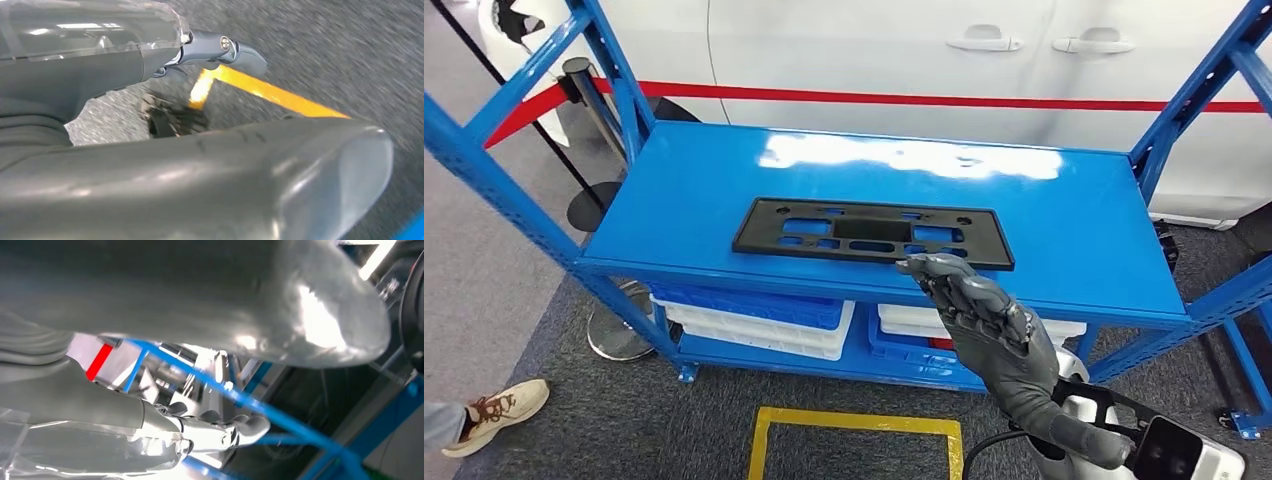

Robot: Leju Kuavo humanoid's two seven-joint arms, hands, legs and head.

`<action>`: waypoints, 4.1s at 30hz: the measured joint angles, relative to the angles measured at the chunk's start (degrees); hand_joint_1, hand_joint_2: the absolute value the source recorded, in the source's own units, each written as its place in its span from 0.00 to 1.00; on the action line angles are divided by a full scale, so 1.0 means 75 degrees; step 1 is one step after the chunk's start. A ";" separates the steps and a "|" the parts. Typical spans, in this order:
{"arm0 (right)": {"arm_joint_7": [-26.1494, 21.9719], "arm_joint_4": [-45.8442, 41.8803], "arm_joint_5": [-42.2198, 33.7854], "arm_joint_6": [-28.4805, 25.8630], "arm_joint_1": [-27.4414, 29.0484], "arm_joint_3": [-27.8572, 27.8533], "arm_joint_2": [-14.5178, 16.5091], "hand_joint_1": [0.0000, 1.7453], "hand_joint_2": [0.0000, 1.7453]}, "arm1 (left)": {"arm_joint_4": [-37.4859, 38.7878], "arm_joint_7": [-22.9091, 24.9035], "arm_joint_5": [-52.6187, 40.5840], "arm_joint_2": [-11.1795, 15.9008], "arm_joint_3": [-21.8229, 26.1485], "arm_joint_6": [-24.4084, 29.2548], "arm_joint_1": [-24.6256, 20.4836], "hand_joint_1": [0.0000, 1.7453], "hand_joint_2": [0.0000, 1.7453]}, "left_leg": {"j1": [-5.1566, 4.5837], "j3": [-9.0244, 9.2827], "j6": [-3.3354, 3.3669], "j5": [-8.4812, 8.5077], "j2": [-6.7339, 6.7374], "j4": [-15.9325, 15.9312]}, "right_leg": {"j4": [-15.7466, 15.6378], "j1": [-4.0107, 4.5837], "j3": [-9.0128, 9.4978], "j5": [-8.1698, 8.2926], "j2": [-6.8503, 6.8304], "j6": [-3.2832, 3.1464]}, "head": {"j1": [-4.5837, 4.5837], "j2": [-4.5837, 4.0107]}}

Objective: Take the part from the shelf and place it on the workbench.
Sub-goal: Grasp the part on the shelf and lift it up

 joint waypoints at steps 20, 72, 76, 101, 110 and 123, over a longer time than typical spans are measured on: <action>0.0316 0.1129 0.0770 -0.0920 0.0249 0.0179 0.0109 0.00 1.00 | 0.0041 0.0362 -0.0295 0.0140 -0.0001 0.0368 0.0052 0.00 0.00 | 0.0058 -0.1327 0.0287 0.1016 -0.0037 -0.0507 | 0.1983 -0.0115 -0.0050 -0.1764 0.0087 0.0429 | 0.0024 0.0000; 0.4922 0.7389 1.1312 -0.7573 -0.1939 0.2994 0.1021 0.83 1.00 | 0.0043 0.0088 -0.0717 0.0084 0.0162 0.0274 0.0100 0.00 0.00 | 0.0131 -0.1111 -0.0086 0.0817 -0.0097 -0.0467 | -0.0022 -0.0057 0.0620 -0.0556 0.0057 0.0154 | 0.0034 0.0000; 0.5276 0.7929 1.1738 -0.7621 -0.2153 0.2999 0.1148 0.99 1.00 | 0.0044 0.0014 -0.0761 0.0086 0.0214 0.0245 0.0099 0.00 0.00 | 0.0122 -0.1107 0.0098 0.0861 -0.0106 -0.0542 | 0.0055 -0.0084 0.0570 -0.0614 0.0052 0.0301 | 0.0039 -0.0001; 0.6319 0.8787 1.2294 -0.8381 -0.1959 0.1989 0.1142 0.98 1.00 | 0.0042 -0.0977 -0.1291 0.0152 0.0399 -0.0021 0.0129 0.00 0.00 | 0.0132 -0.1363 -0.0125 0.0609 -0.0105 0.0291 | -0.0140 -0.0017 0.0698 -0.0464 0.0028 0.0016 | 0.0046 0.0000; 0.6146 0.8765 1.2278 -0.8466 -0.1891 0.1582 0.1120 0.98 1.00 | 0.0042 -0.1059 -0.1488 0.0170 0.0409 0.0401 0.0111 0.00 0.00 | 0.0126 -0.0979 0.0205 0.0881 -0.0078 -0.0640 | 0.0571 -0.0024 0.0340 -0.0936 0.0043 0.0311 | 0.0074 0.0000; 0.2654 0.6975 0.8021 -0.8137 -0.1565 0.1014 0.1003 0.98 1.00 | 0.0041 -0.1607 -0.1385 0.0202 0.0699 -0.0374 0.0111 0.00 0.00 | 0.0130 -0.0933 -0.0051 0.0809 -0.0048 -0.0612 | -0.0156 -0.0001 0.0663 -0.0432 0.0067 0.0116 | 0.0068 0.0000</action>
